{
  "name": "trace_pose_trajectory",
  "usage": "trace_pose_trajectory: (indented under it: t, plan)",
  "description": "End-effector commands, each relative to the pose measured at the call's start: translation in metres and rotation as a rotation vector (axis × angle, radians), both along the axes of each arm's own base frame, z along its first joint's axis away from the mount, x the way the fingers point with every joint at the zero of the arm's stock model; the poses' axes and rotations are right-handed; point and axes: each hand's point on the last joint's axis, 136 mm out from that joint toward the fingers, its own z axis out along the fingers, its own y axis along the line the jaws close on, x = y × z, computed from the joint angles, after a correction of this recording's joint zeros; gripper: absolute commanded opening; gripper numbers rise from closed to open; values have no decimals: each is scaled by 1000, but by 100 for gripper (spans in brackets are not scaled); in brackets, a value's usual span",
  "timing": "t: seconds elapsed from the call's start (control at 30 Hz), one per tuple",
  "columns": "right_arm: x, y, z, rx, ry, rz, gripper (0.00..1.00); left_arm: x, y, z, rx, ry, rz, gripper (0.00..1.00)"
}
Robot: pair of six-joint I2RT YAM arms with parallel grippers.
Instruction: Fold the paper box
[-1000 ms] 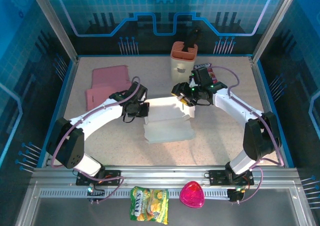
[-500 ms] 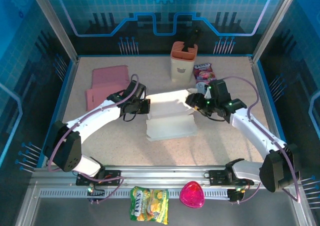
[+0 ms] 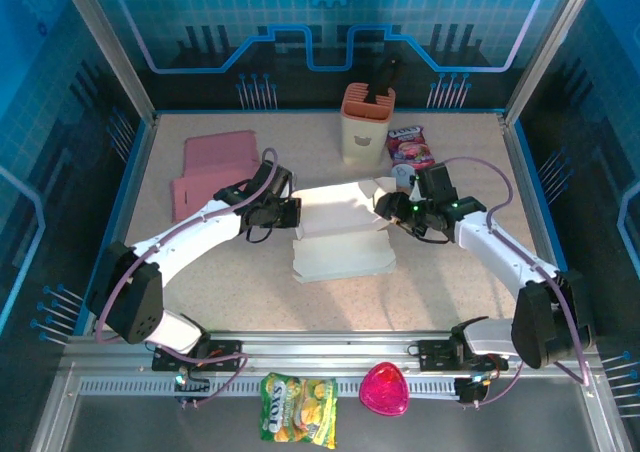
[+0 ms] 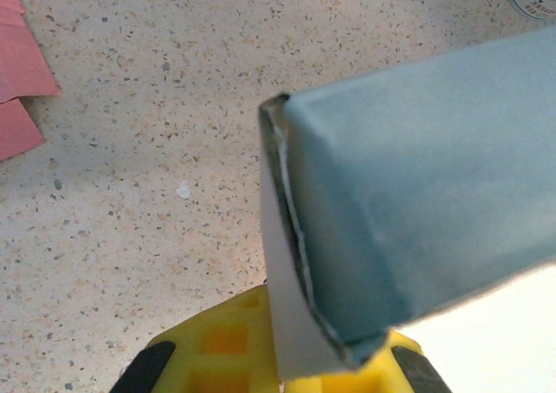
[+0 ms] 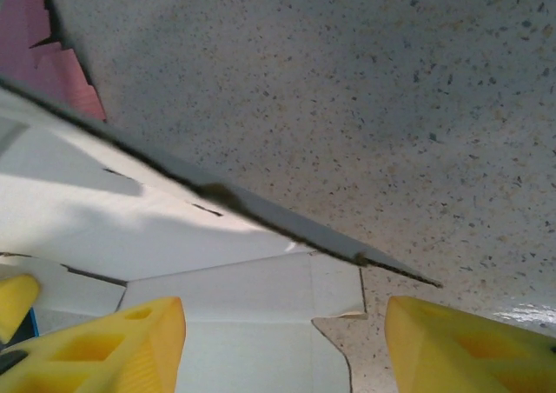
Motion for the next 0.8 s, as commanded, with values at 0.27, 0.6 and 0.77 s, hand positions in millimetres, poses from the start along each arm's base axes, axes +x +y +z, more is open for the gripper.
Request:
trace_pose_trajectory:
  t: [0.27,0.6,0.77]
  plan:
    - [-3,3,-13,17,22,4,50,8,-8,19,-64,-33,4,0]
    - [9,26,7,52,-25,37,35,8,-9,18,-67,-29,3,0]
    - [10,48,15,52,-31,95,32,11,-11,18,-76,-36,7,0]
